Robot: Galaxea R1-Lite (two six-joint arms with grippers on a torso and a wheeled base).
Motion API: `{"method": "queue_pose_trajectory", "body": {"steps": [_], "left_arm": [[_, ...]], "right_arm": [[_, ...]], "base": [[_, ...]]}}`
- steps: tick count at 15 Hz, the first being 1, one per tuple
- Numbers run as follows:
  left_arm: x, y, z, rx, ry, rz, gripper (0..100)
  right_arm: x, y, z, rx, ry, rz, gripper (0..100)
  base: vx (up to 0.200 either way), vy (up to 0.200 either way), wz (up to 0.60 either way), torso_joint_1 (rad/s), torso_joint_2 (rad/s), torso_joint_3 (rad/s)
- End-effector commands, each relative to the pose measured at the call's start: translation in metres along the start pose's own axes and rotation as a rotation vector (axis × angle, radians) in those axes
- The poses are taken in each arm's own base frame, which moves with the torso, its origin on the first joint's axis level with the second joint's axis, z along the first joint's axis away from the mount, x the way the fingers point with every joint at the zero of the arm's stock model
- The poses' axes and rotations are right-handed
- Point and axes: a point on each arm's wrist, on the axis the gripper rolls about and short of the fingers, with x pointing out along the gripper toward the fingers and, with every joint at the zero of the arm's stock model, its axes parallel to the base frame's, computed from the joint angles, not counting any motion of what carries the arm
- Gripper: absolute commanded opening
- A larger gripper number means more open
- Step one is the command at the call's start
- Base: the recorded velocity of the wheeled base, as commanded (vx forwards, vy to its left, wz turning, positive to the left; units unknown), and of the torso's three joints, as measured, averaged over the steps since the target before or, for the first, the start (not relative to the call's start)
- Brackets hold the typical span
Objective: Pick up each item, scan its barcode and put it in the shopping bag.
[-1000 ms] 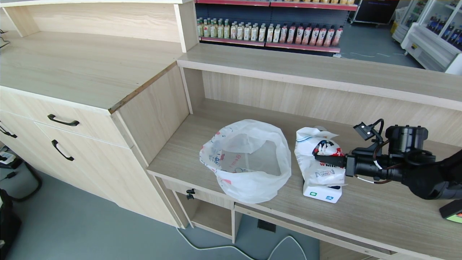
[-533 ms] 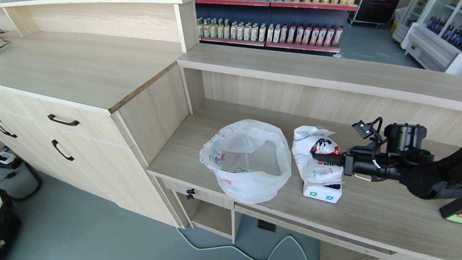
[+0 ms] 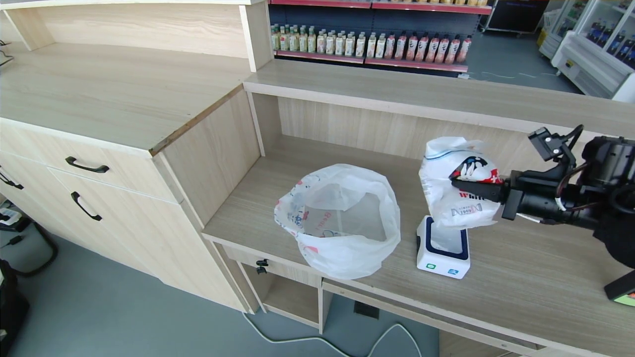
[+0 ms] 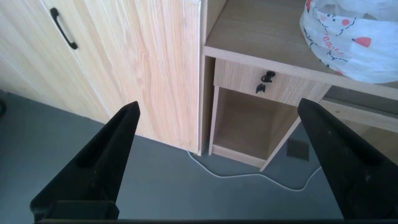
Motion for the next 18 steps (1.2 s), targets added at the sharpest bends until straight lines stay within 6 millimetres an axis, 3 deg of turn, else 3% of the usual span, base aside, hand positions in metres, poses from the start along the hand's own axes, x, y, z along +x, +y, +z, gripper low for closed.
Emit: {"method": "queue_pose_trajectory", "body": {"steps": [1, 4, 6, 9, 15, 17, 18], "left_arm": [[0.000, 0.000, 0.000, 0.002, 0.000, 0.000, 100], [0.000, 0.000, 0.000, 0.000, -0.002, 0.000, 100], [0.000, 0.000, 0.000, 0.000, 0.000, 0.000, 100], [0.000, 0.000, 0.000, 0.002, 0.000, 0.000, 100], [0.000, 0.000, 0.000, 0.000, 0.000, 0.000, 100], [0.000, 0.000, 0.000, 0.000, 0.000, 0.000, 100], [0.000, 0.000, 0.000, 0.000, 0.000, 0.000, 100]], "right_arm": [[-0.057, 0.040, 0.032, -0.237, -0.060, -0.215, 0], [-0.078, 0.039, 0.020, -0.395, 0.054, -0.483, 0], [-0.082, 0.036, 0.022, -0.404, 0.056, -0.508, 0], [-0.084, 0.036, 0.021, -0.396, 0.060, -0.521, 0], [-0.085, 0.035, 0.010, -0.302, 0.188, -0.706, 0], [-0.083, 0.029, 0.003, -0.240, 0.242, -0.739, 0], [-0.077, 0.017, -0.007, -0.197, 0.269, -0.732, 0]], "base": [[0.000, 0.000, 0.00, 0.000, 0.00, 0.000], [0.000, 0.000, 0.00, 0.000, 0.00, 0.000], [0.000, 0.000, 0.00, 0.000, 0.00, 0.000], [0.000, 0.000, 0.40, 0.002, 0.00, 0.005], [0.000, 0.000, 0.60, 0.004, 0.00, 0.005], [0.000, 0.000, 0.30, 0.004, 0.00, 0.001], [0.000, 0.000, 0.00, 0.000, 0.00, 0.000]]}}
